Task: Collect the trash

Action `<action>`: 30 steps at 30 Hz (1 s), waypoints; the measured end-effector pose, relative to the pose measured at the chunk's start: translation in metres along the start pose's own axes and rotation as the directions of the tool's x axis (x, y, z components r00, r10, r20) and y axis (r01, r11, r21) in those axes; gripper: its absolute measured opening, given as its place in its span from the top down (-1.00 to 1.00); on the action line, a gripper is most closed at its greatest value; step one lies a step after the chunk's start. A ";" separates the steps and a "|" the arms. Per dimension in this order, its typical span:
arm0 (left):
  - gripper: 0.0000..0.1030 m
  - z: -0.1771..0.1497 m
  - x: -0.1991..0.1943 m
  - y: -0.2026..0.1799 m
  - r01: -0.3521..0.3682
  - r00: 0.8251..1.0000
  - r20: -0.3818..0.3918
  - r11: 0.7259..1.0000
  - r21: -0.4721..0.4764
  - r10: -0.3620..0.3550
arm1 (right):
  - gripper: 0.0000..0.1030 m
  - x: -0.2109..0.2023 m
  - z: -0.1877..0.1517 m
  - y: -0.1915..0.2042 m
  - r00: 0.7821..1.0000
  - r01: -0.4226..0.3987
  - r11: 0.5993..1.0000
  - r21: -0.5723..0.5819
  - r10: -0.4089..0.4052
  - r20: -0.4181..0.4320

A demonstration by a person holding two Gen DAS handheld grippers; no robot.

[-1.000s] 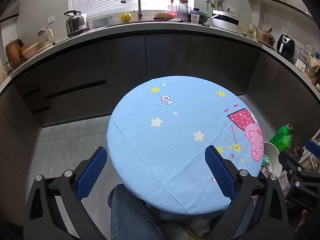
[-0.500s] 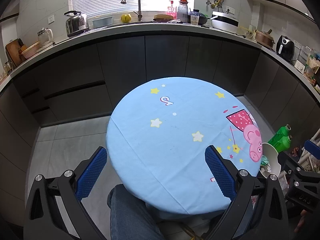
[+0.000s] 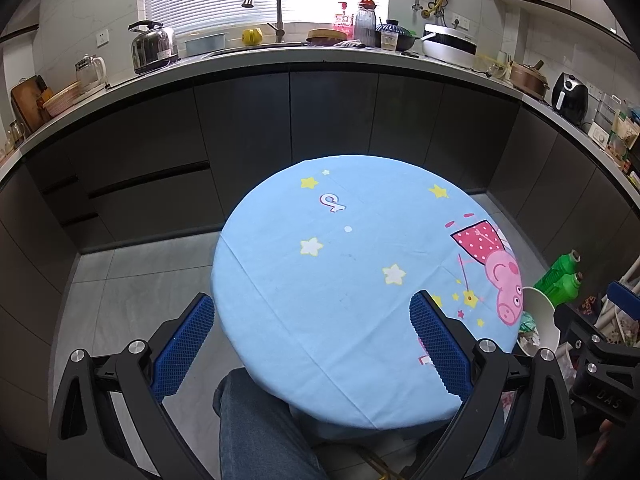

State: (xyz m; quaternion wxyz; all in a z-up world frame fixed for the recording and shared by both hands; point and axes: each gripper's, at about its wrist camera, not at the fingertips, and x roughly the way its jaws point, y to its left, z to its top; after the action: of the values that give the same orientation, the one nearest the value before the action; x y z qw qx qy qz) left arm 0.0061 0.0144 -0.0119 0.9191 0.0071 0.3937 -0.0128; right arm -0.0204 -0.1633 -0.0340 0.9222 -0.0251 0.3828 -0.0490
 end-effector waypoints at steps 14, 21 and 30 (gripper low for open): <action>-0.84 0.000 0.001 0.001 0.003 1.000 -0.005 1.000 -0.002 -0.003 | -0.93 -0.001 0.000 0.000 1.000 0.000 1.000 0.000 0.000 -0.002; -0.84 0.000 0.003 0.001 0.005 1.000 -0.009 1.000 -0.004 -0.005 | -0.93 -0.001 0.000 0.000 1.000 0.001 1.000 0.000 -0.001 -0.002; -0.84 -0.003 0.006 0.001 0.008 1.000 -0.005 1.000 -0.001 -0.008 | -0.93 -0.001 0.000 0.000 1.000 0.000 1.000 -0.001 0.000 -0.002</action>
State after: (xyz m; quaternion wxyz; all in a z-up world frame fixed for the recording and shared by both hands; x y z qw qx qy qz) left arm 0.0083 0.0153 -0.0179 0.9181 0.0052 0.3961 -0.0165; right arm -0.0208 -0.1634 -0.0330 0.9218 -0.0254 0.3837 -0.0487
